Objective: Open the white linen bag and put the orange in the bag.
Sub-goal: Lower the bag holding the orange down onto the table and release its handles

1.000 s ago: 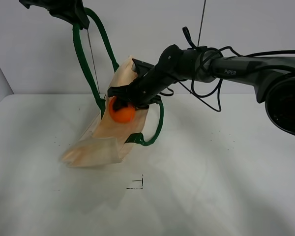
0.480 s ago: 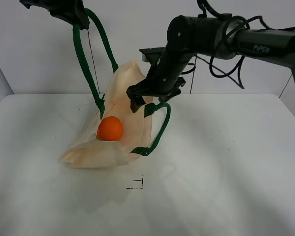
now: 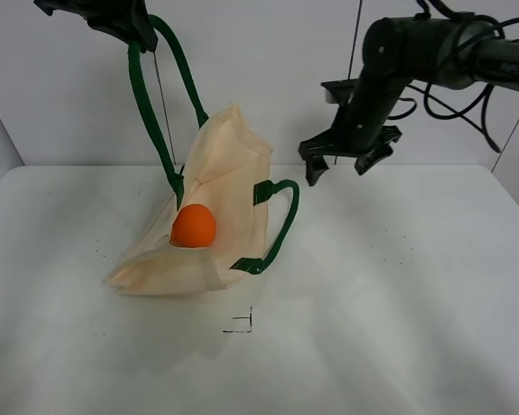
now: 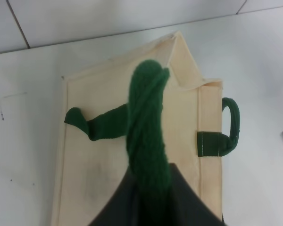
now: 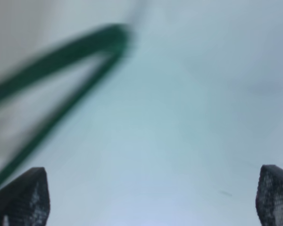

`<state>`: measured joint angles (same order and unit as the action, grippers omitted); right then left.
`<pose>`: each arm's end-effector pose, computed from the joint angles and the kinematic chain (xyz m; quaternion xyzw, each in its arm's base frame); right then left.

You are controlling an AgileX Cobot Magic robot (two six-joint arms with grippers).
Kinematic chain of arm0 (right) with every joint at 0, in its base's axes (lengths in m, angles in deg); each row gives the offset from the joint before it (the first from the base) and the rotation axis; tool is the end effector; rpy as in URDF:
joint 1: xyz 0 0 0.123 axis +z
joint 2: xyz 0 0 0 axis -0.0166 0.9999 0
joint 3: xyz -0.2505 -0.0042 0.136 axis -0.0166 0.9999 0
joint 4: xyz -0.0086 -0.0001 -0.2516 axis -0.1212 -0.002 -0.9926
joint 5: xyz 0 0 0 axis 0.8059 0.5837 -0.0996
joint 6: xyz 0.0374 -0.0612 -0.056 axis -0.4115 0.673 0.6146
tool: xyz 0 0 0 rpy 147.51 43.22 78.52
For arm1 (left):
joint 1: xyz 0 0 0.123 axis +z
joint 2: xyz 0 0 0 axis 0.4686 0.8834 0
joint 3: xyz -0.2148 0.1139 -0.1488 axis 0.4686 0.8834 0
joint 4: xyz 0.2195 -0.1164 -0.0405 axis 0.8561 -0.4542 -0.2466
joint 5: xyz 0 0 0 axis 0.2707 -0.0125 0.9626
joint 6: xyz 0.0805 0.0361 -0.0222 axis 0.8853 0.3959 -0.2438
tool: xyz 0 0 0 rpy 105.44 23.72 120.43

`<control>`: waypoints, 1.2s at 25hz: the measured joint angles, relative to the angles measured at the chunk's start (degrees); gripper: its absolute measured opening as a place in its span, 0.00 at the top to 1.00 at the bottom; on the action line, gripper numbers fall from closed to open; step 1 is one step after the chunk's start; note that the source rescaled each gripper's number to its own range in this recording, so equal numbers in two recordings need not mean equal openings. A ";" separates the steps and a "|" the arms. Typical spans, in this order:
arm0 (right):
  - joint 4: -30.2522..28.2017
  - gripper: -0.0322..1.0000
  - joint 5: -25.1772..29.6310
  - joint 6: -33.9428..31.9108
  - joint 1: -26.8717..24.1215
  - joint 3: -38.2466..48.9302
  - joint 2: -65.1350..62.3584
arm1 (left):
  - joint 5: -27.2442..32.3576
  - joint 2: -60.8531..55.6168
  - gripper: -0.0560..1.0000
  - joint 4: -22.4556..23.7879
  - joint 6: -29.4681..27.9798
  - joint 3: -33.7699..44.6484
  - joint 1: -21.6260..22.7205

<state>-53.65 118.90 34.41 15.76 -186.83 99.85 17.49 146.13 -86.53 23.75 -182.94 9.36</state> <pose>0.4343 0.1327 0.2377 -0.1172 0.9820 0.0376 0.1431 0.3833 -0.1339 0.4339 0.0873 0.9204 -0.1136 0.3639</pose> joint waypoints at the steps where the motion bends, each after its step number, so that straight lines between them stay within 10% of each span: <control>1: -0.06 0.00 0.38 0.38 -2.19 0.00 0.00 | 0.00 0.00 0.95 0.00 0.00 0.00 0.00; 9: -0.42 0.00 4.59 2.09 -14.88 0.00 0.00 | 0.00 0.00 0.95 0.00 0.00 0.00 0.00; 19: 1.48 0.00 6.64 4.00 -16.16 1.45 -2.99 | 0.00 0.00 0.95 0.00 0.00 0.00 0.00; 30: 2.66 0.00 6.63 5.60 -16.16 32.91 -37.56 | 0.00 0.00 0.95 0.00 0.08 0.00 0.00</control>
<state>-50.98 125.53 40.01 -0.39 -153.93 62.29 17.49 146.13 -86.53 23.83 -182.94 9.36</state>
